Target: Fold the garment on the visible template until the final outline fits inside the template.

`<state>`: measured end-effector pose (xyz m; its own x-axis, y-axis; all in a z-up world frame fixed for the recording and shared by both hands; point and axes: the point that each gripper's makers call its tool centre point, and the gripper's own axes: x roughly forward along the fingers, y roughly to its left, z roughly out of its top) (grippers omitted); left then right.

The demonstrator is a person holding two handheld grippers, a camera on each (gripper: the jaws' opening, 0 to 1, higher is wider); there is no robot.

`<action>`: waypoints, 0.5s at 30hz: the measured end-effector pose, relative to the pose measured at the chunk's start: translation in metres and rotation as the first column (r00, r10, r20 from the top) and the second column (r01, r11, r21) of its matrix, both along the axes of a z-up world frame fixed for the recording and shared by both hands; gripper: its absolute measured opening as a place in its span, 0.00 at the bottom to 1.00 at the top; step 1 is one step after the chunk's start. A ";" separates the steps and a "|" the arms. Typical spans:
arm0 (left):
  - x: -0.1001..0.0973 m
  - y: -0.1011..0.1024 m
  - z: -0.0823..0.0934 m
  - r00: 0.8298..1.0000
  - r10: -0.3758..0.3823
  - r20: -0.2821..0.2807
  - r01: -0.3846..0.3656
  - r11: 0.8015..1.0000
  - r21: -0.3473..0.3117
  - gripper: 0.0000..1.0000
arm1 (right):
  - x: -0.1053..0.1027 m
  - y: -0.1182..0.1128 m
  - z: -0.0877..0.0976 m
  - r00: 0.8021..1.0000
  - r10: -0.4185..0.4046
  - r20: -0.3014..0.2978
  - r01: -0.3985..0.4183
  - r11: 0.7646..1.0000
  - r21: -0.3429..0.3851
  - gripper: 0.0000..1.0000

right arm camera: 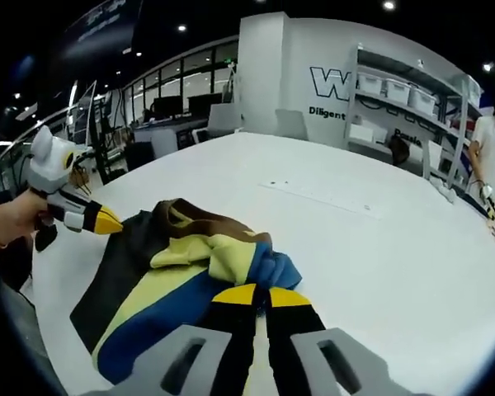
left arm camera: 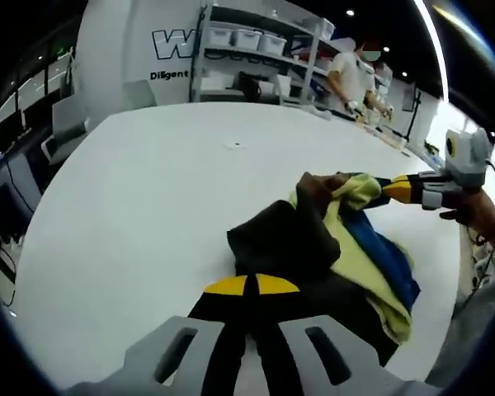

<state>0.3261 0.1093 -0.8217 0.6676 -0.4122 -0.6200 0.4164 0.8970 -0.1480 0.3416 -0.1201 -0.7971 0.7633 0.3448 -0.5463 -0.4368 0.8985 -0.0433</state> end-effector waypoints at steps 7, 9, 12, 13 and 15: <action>0.004 0.026 0.015 0.999 0.031 0.042 -0.032 0.999 0.041 0.00 | 0.015 -0.001 0.015 1.000 -0.011 0.029 0.011 1.000 -0.021 0.00; 0.006 0.032 0.019 0.998 0.044 0.053 -0.046 0.998 0.040 0.00 | 0.023 -0.002 0.022 0.999 -0.014 0.035 0.015 0.999 -0.029 0.00; 0.011 0.041 0.029 0.995 0.063 0.075 -0.066 0.997 0.040 0.00 | 0.031 -0.001 0.032 0.998 -0.009 0.061 0.011 0.999 -0.034 0.00; 0.013 0.043 0.031 0.995 0.064 0.081 -0.068 0.997 0.044 0.00 | 0.033 0.000 0.035 0.998 -0.007 0.065 0.009 0.999 -0.037 0.00; 0.016 0.048 0.033 0.994 0.064 0.087 -0.069 0.996 0.058 0.00 | 0.039 0.002 0.040 0.997 0.000 0.077 0.003 0.999 -0.040 0.00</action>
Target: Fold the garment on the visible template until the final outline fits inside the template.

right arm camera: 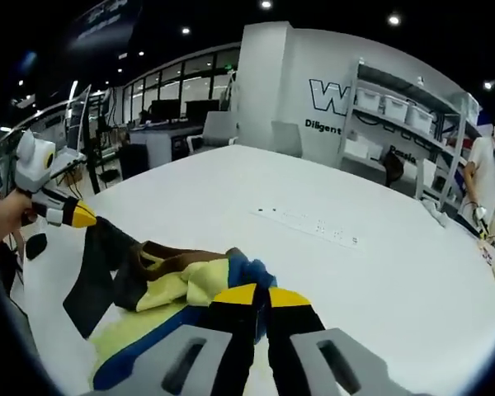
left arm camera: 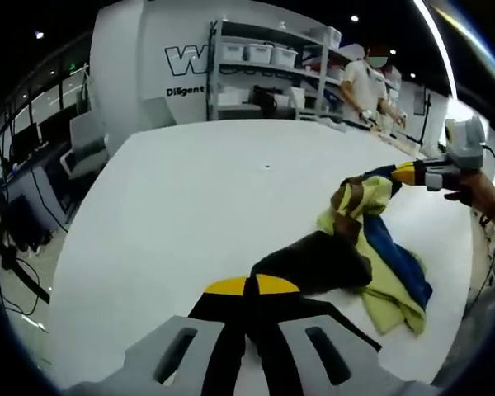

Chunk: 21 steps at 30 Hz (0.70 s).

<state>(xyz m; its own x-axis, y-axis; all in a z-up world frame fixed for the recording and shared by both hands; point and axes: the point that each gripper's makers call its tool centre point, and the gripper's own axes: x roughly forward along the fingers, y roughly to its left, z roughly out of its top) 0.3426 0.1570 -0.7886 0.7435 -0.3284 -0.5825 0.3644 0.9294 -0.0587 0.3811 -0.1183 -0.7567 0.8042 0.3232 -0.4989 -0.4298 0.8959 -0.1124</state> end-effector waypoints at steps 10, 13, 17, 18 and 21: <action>0.007 0.016 0.000 1.000 0.027 -0.001 -0.027 0.999 0.026 0.00 | 0.018 0.003 -0.002 1.000 0.017 -0.011 -0.018 1.000 -0.023 0.00; 0.007 0.024 -0.004 0.999 0.039 -0.009 -0.038 0.998 0.047 0.00 | 0.025 -0.001 -0.003 1.000 0.003 -0.012 -0.003 1.000 -0.023 0.00; 0.007 0.037 -0.009 0.997 0.072 -0.027 -0.070 0.996 0.063 0.00 | 0.035 -0.006 -0.006 1.000 -0.017 -0.019 0.016 0.999 -0.034 0.00; 0.007 0.039 -0.009 0.997 0.076 -0.028 -0.074 0.995 0.066 0.00 | 0.038 -0.009 -0.008 0.999 -0.024 -0.022 0.023 0.999 -0.039 0.00; 0.007 0.048 -0.012 0.995 0.095 -0.035 -0.092 0.993 0.078 0.00 | 0.043 -0.015 -0.014 0.999 -0.038 -0.034 0.037 0.998 -0.049 0.00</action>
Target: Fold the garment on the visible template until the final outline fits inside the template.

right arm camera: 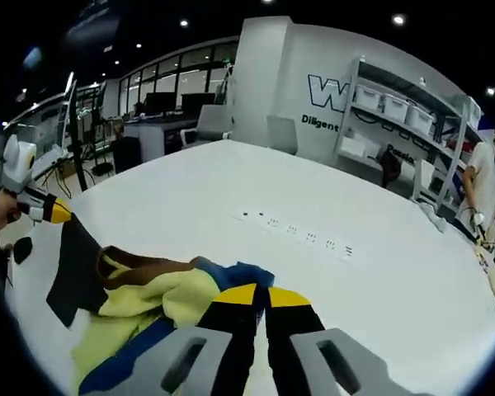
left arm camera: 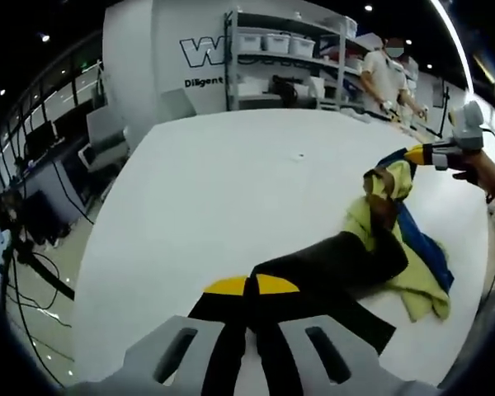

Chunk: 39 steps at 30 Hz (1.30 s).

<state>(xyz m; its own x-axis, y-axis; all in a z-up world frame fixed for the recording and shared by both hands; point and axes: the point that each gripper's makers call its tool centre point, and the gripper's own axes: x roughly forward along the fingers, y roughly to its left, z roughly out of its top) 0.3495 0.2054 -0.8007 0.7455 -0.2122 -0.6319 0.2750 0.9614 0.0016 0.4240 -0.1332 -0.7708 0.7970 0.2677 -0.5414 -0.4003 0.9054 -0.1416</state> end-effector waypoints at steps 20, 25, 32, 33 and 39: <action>0.005 0.049 -0.020 0.994 0.094 -0.063 -0.091 0.995 0.045 0.00 | 0.002 -0.024 -0.038 0.993 -0.052 -0.103 0.048 0.998 -0.041 0.00; 0.011 0.051 -0.027 0.991 0.110 -0.072 -0.107 0.993 0.049 0.00 | 0.004 -0.023 -0.041 0.993 -0.050 -0.111 0.048 0.999 -0.024 0.00; 0.015 0.055 -0.033 0.990 0.107 -0.087 -0.102 0.993 0.060 0.00 | 0.004 -0.026 -0.045 0.990 -0.058 -0.131 0.058 0.998 -0.003 0.00; 0.015 0.055 -0.033 0.990 0.107 -0.087 -0.102 0.993 0.058 0.00 | 0.004 -0.025 -0.046 0.989 -0.059 -0.132 0.060 0.998 0.003 0.00; 0.017 0.047 -0.028 0.992 0.104 -0.067 -0.104 0.995 0.005 0.04 | 0.004 -0.020 -0.045 0.988 -0.067 -0.138 0.079 0.993 0.083 0.01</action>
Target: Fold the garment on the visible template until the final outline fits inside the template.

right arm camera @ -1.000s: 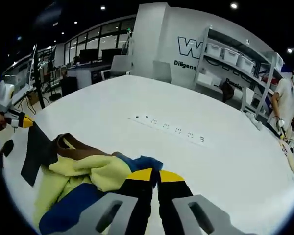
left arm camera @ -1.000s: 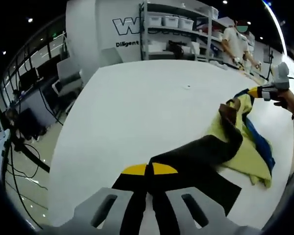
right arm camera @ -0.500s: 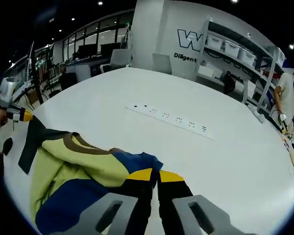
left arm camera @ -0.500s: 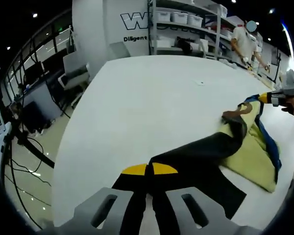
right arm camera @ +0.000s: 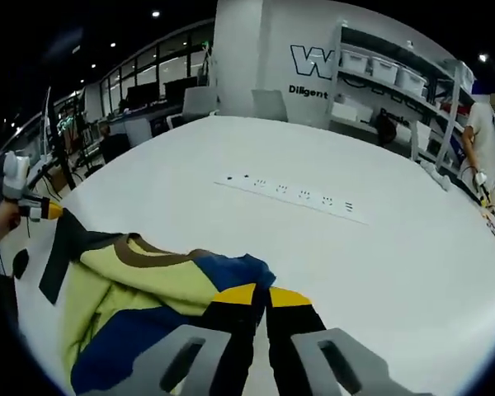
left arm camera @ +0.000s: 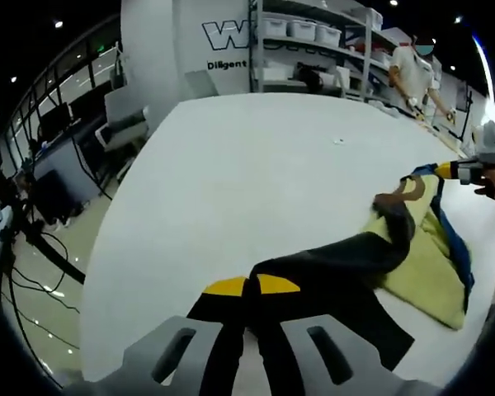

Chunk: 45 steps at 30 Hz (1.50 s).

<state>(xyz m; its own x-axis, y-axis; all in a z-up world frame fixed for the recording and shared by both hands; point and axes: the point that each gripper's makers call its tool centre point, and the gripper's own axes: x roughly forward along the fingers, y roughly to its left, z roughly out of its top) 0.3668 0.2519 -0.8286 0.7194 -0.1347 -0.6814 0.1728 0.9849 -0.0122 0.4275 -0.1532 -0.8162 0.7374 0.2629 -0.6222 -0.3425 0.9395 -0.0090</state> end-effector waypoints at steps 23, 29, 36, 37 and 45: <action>-0.027 -0.029 0.016 0.999 -0.017 0.030 0.017 1.000 -0.018 0.78 | -0.059 0.053 0.008 0.998 0.050 -0.038 -0.041 0.975 0.218 0.84; -0.038 -0.036 0.020 0.999 -0.033 0.032 0.033 0.999 -0.019 0.83 | -0.079 0.062 0.003 0.995 0.084 -0.060 -0.069 0.974 0.218 0.89; -0.059 -0.053 0.025 0.995 -0.093 0.029 0.094 0.995 -0.021 0.88 | -0.111 0.068 -0.002 0.990 0.110 -0.087 -0.088 0.969 0.229 0.92; -0.062 -0.055 0.026 0.995 -0.099 0.028 0.100 0.995 -0.023 0.88 | -0.113 0.068 -0.001 0.990 0.110 -0.086 -0.087 0.968 0.233 0.92; -0.076 -0.069 0.031 0.991 -0.131 0.024 0.132 0.990 -0.049 0.89 | -0.140 0.080 -0.003 0.983 0.155 -0.096 -0.131 0.967 0.220 0.91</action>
